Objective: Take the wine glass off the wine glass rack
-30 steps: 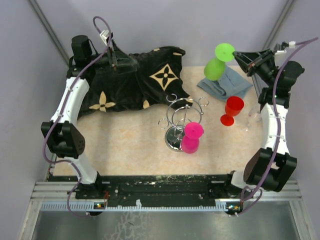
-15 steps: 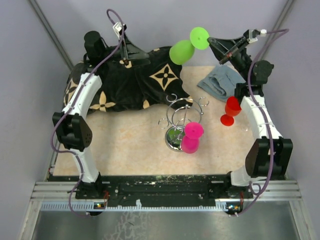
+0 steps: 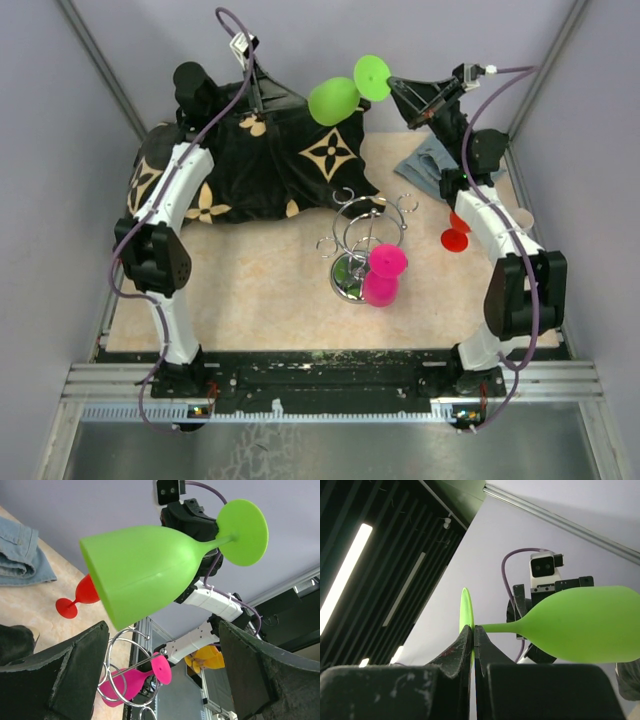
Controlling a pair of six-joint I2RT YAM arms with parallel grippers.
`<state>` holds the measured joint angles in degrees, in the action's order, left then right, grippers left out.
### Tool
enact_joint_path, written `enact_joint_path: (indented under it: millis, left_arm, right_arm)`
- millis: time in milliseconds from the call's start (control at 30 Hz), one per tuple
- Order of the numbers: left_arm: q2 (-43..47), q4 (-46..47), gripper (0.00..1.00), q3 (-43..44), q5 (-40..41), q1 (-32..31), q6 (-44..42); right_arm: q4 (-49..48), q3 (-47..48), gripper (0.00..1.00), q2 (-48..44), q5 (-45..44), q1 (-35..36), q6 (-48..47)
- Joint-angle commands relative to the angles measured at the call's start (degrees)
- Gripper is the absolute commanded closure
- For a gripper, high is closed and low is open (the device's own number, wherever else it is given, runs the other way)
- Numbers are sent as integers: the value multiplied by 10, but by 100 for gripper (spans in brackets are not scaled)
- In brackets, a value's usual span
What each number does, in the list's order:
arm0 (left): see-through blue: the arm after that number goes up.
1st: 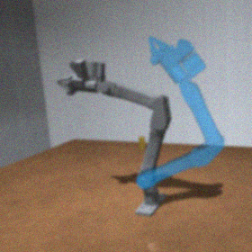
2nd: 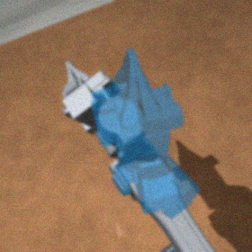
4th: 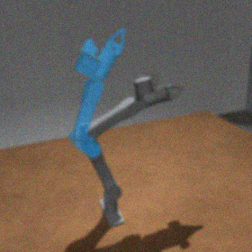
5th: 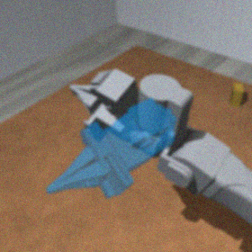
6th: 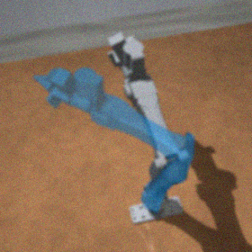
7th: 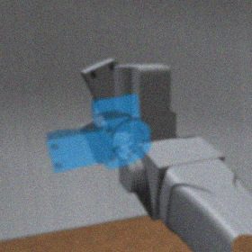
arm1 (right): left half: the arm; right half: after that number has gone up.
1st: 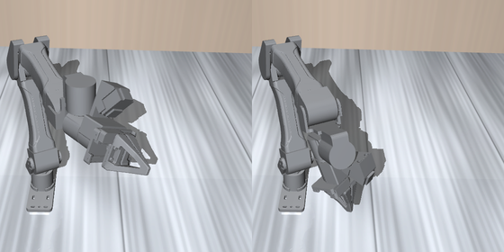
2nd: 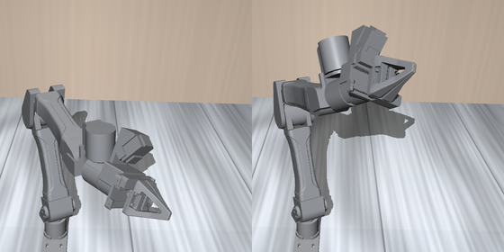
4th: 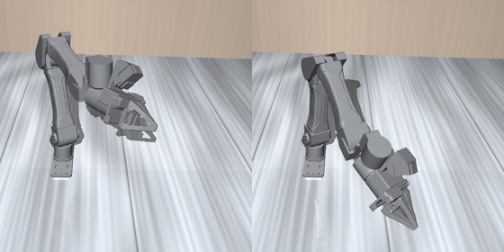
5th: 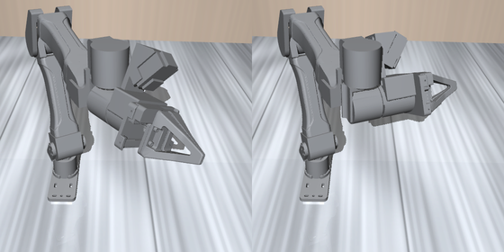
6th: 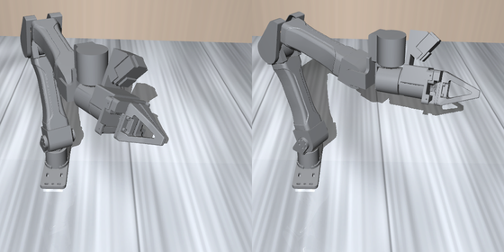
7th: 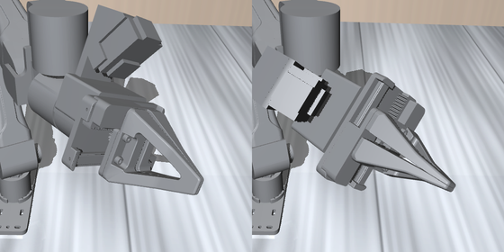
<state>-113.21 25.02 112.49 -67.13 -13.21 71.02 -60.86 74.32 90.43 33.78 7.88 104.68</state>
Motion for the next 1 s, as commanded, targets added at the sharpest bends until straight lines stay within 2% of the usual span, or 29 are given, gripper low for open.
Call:
enact_joint_path:
  millis: [0, 333, 567, 633, 700, 767, 833, 867, 967]
  left_arm:
    - [-9, 53, 5, 25, 12, -8, 15]
    - [-11, 63, 5, 27, 22, -24, 15]
    - [37, 107, 6, -9, 16, -52, 42]
    - [50, 108, 8, -13, 15, -56, 42]
    - [65, 108, 17, -19, 14, -57, 41]
    - [76, 106, 32, -25, 13, -56, 40]
    - [84, 108, 50, -29, 10, -56, 41]
    - [87, 110, 64, -30, 9, -55, 41]
    - [93, 110, 96, -32, 6, -50, 39]
  right_arm:
    - [-69, 19, 100, 5, -25, 17, 3]
    - [-104, -5, 100, 13, -27, 26, 19]
    - [-173, -14, 100, 58, -34, 30, 54]
    - [-187, -14, 100, 68, -35, 30, 60]
    - [-199, -9, 100, 80, -36, 30, 68]
    - [-212, 0, 100, 92, -38, 30, 77]
    - [-224, 6, 100, 105, -41, 30, 85]
    - [-229, 10, 100, 111, -43, 30, 89]
    - [-245, 20, 100, 128, -42, 30, 100]
